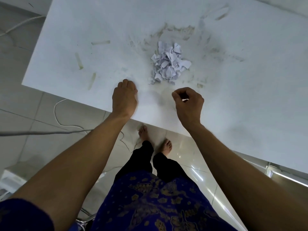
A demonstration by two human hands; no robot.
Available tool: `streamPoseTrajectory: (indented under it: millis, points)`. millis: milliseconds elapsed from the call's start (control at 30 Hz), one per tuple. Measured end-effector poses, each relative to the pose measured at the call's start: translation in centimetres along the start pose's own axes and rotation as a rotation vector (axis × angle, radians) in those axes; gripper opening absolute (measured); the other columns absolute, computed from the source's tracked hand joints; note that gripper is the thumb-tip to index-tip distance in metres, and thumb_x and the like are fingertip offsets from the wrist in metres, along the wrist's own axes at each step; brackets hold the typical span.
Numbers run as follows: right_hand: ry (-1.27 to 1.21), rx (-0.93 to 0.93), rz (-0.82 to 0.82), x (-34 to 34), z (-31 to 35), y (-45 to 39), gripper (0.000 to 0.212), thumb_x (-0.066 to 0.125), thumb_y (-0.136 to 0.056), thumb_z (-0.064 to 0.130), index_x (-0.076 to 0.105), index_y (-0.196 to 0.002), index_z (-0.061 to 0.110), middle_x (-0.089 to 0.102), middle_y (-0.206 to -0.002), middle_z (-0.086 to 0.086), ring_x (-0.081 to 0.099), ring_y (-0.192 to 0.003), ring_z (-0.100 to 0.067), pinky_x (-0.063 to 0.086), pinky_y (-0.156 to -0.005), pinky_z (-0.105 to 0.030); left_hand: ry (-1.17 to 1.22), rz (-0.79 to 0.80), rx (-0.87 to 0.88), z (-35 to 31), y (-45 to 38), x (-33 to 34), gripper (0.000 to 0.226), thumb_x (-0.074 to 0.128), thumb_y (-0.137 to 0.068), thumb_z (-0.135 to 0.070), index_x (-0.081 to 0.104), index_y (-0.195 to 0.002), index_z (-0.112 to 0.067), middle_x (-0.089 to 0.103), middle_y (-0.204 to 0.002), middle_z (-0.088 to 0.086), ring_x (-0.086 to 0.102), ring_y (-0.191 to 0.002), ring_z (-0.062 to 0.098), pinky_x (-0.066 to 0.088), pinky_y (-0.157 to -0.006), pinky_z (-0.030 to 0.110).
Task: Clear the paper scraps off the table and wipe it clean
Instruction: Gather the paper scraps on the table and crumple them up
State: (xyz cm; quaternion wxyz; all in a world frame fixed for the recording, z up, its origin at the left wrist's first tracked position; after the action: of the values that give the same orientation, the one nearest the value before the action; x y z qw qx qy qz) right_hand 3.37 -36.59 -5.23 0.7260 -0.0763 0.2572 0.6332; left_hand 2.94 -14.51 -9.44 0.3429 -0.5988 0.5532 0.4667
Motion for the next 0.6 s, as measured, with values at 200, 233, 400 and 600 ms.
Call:
streamPoseTrajectory:
  millis: [200, 233, 400, 600]
  points:
    - [-0.041, -0.019, 0.019, 1.1, 2.9, -4.6, 0.003, 0.075, -0.077, 0.010, 0.075, -0.077, 0.013, 0.070, -0.066, 0.006, 0.063, -0.059, -0.005, 0.052, -0.063, -0.020, 0.271, -0.077, 0.023, 1.5, 1.0, -0.4, 0.011, 0.063, -0.095, -0.016, 0.062, -0.105, -0.011, 0.060, -0.104, 0.004, 0.058, -0.091, 0.020, 0.049, -0.076, 0.033]
    - [-0.013, -0.039, 0.030, 1.5, 3.4, -5.6, 0.003, 0.074, -0.076, 0.012, 0.076, -0.076, 0.014, 0.071, -0.067, 0.006, 0.065, -0.062, -0.007, 0.053, -0.064, -0.021, 0.280, -0.082, 0.032, 1.6, 0.9, -0.3, 0.010, 0.067, -0.094, -0.017, 0.064, -0.103, -0.012, 0.061, -0.103, 0.003, 0.059, -0.089, 0.020, 0.050, -0.075, 0.032]
    - [0.221, -0.092, 0.025, 3.0, 5.3, -10.2, 0.014, 0.069, -0.078, 0.017, 0.076, -0.070, 0.008, 0.071, -0.068, -0.005, 0.066, -0.066, -0.021, 0.049, -0.064, -0.026, 0.174, -0.063, 0.104, 1.4, 0.4, 0.0, 0.010, 0.067, -0.091, -0.009, 0.062, -0.083, -0.008, 0.062, -0.088, 0.007, 0.058, -0.081, 0.029, 0.048, -0.071, 0.040]
    - [0.262, -0.065, 0.063, 3.5, 5.2, -11.8, 0.013, 0.083, -0.066, 0.015, 0.071, -0.061, 0.013, 0.067, -0.058, 0.004, 0.065, -0.060, -0.016, 0.052, -0.061, -0.025, 0.317, -0.102, 0.107, -0.6, 1.5, -2.2, 0.017, 0.051, -0.100, -0.019, 0.056, -0.087, -0.008, 0.061, -0.087, 0.004, 0.054, -0.076, 0.023, 0.042, -0.071, 0.036]
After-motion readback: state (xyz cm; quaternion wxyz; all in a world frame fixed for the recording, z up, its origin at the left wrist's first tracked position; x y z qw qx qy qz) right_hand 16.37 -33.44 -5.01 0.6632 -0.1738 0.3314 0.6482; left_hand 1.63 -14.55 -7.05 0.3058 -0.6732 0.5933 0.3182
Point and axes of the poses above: each hand's wrist, its own y-axis away from the middle knuckle, its own x-axis out of the palm, z = x × y, the point moved 2 cm from there along -y, towards the middle knuckle
